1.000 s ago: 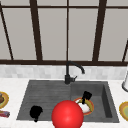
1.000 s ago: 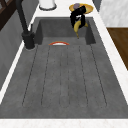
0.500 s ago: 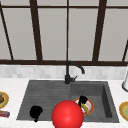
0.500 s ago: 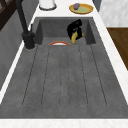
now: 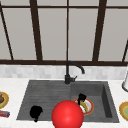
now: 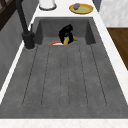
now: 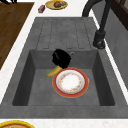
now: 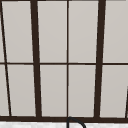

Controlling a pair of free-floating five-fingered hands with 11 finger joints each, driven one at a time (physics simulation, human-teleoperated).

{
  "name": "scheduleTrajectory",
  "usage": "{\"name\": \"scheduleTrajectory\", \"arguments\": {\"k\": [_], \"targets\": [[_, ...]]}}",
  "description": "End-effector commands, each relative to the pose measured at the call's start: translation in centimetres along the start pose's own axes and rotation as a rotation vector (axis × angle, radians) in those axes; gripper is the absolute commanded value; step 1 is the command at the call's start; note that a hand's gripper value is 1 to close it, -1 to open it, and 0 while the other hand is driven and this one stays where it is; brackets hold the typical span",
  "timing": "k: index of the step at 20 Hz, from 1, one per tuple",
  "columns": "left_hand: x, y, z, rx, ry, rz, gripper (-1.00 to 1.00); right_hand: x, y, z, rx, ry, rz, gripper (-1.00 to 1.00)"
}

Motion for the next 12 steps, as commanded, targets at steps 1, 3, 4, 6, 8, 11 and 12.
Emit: {"name": "scheduleTrajectory", "arguments": {"k": [1, 3, 4, 6, 8, 11, 12], "targets": [[0.0, 0.0, 0.0, 0.000, 0.000, 0.000, 0.00, 0.6, -0.7, -2.5, 0.005, -0.038, 0.046, 1.00], [0.0, 0.0, 0.0, 0.000, 0.000, 0.000, 0.00, 0.8, 0.1, -4.2, -0.009, -0.031, 0.072, 1.00], [0.0, 0.0, 0.0, 0.000, 0.000, 0.000, 0.00, 0.9, 0.4, -5.0, -0.013, -0.036, 0.080, 1.00], [0.0, 0.0, 0.0, 0.000, 0.000, 0.000, 0.00, 0.7, 1.6, -6.2, -0.025, -0.059, 0.101, -1.00], [0.0, 0.0, 0.0, 0.000, 0.000, 0.000, 0.00, 0.8, 2.2, -7.6, -0.028, -0.066, 0.102, 1.00], [0.0, 0.0, 0.0, 0.000, 0.000, 0.000, 0.00, 0.8, 3.3, -9.7, -0.043, -0.080, 0.117, 1.00], [0.0, 0.0, 0.0, 0.000, 0.000, 0.000, 0.00, 0.8, 3.7, -10.4, -0.045, -0.081, 0.118, 1.00]]}}
